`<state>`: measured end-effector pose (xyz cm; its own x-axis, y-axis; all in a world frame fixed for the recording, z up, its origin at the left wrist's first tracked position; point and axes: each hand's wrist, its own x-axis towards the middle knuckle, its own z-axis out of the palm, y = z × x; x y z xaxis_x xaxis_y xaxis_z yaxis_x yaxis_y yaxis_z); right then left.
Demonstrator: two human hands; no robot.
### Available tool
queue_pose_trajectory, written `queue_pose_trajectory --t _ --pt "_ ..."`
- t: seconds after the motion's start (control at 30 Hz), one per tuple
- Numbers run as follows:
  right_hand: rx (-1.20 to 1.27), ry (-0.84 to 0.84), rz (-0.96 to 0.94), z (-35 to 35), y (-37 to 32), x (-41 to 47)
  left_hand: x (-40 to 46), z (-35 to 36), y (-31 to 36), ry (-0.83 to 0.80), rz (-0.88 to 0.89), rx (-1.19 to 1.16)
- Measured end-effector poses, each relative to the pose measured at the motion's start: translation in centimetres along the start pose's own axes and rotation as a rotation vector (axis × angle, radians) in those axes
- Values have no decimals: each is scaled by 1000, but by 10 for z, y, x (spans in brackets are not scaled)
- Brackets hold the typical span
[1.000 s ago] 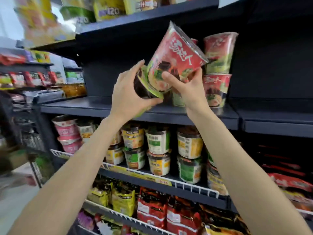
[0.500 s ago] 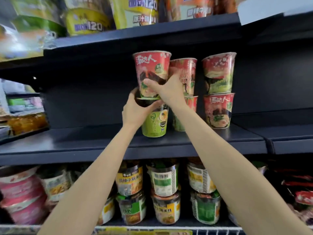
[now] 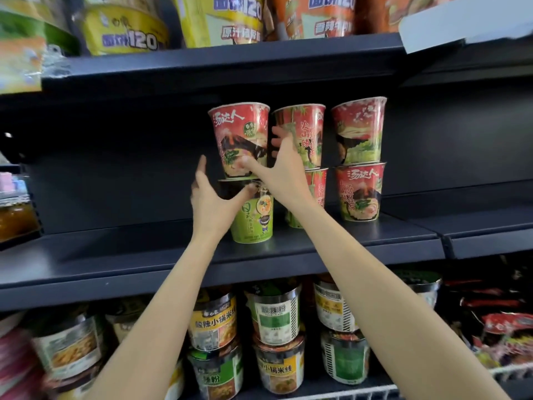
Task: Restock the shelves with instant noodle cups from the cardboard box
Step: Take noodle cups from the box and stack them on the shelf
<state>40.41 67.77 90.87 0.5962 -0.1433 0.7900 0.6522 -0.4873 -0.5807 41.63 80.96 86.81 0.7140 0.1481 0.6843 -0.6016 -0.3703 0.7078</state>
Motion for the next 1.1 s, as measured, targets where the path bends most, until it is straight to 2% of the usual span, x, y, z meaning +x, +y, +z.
queue_pose_trajectory --t 0.13,0.23,0.33,0.47,0.57,0.7,0.8,0.87,1.0,1.1 --pt "97 32 -155 -31 0 -40 -39 -4 16 172 235 -45" --pt "119 57 -245 -69 11 -77 -77 6 30 164 385 -84" --pt "-11 116 -332 -118 30 -123 -123 29 42 127 503 -77" --pt "-394 152 -483 -198 71 -202 -197 79 51 -63 555 21" --pt "-569 15 -401 -266 102 -277 -261 126 54 -336 571 110" --pt "-759 -174 -115 -358 148 -399 -366 207 52 -778 443 95" --pt "-865 -285 212 -421 179 -492 -446 273 43 -1023 294 45" --pt "-886 -374 506 -454 193 -547 -495 314 32 -1180 187 47" --pt "-843 -459 1144 -506 225 -630 -581 389 1 -1390 -95 55" --pt "-830 -496 1443 -544 255 -678 -634 453 -20 -1521 -242 121"
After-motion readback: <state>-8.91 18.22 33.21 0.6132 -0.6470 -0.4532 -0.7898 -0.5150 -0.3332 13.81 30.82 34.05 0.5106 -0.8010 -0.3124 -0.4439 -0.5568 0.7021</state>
